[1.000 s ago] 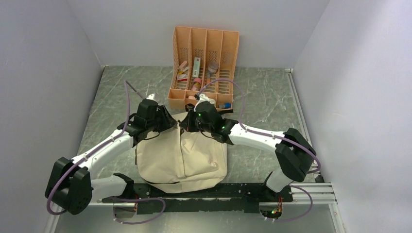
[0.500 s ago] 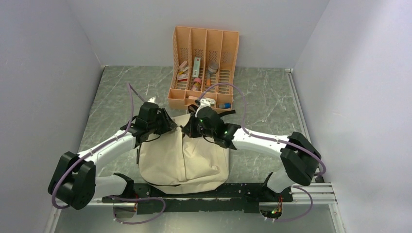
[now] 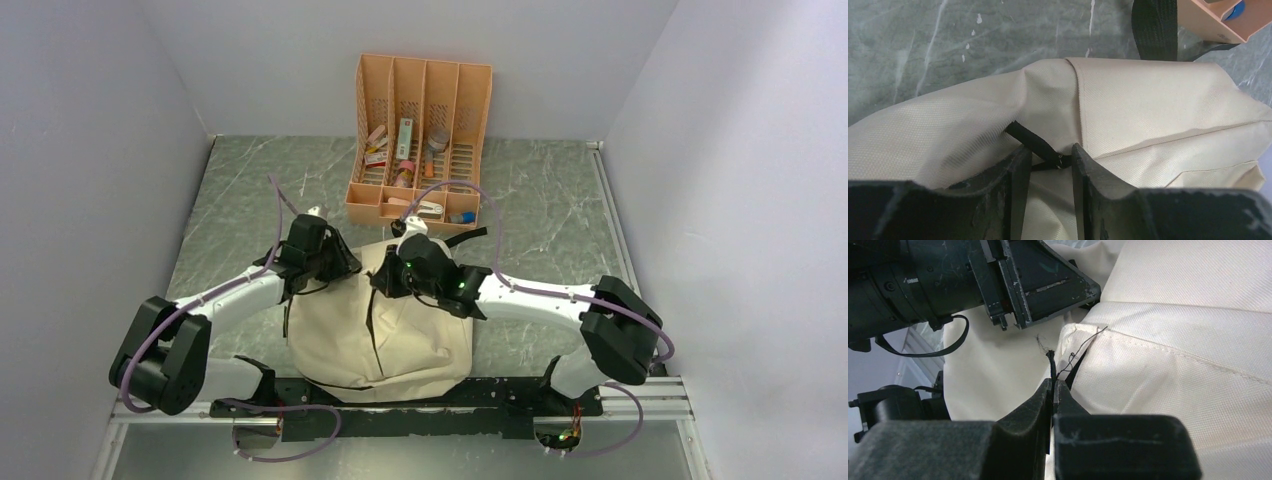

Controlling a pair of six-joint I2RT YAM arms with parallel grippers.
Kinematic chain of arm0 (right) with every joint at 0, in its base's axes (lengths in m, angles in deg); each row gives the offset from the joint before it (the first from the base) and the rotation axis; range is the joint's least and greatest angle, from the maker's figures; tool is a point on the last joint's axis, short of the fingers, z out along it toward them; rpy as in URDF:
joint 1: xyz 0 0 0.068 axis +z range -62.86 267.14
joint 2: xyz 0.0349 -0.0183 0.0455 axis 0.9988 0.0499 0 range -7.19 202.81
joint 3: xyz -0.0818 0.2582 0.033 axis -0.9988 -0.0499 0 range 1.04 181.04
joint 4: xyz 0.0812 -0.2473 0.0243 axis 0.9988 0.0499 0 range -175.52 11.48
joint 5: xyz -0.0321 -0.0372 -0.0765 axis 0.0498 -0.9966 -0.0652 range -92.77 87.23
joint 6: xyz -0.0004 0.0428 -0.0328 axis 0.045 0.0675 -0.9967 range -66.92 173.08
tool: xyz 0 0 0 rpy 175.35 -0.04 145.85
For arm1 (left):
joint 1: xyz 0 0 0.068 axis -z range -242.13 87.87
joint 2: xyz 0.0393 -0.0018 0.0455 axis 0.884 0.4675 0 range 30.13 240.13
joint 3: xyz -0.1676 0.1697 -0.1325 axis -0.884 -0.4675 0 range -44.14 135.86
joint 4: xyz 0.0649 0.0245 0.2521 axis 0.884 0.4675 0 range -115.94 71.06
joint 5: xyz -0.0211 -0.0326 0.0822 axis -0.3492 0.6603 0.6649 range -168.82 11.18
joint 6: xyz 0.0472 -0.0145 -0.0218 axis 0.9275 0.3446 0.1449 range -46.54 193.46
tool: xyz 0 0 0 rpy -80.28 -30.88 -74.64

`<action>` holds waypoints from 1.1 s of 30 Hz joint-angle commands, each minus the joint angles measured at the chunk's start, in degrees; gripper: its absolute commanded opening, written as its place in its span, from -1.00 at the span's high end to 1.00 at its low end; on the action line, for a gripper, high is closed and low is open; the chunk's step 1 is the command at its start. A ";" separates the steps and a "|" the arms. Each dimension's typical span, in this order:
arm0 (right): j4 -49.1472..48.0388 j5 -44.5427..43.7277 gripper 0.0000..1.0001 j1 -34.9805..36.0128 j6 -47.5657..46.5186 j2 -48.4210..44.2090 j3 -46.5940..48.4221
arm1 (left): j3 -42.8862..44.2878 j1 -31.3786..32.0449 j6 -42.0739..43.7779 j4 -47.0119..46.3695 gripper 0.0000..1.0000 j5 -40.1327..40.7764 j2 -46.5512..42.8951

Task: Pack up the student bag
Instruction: Zip the student bag at the center of the board.

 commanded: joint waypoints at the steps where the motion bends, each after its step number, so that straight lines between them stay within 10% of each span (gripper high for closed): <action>1: 1.54 -3.42 0.90 1.62 1.00 -1.90 -1.06 | -0.66 -1.37 2.85 0.41 0.17 0.77 -1.28; 10: -0.15 -9.01 0.70 0.91 -2.33 -1.73 -0.04 | 1.20 -1.79 10.09 -3.13 0.17 -9.28 -3.46; 33: -5.19 -5.85 1.00 -2.72 -6.92 -0.89 -0.27 | 7.84 -1.79 8.47 -0.68 0.09 -12.21 -4.14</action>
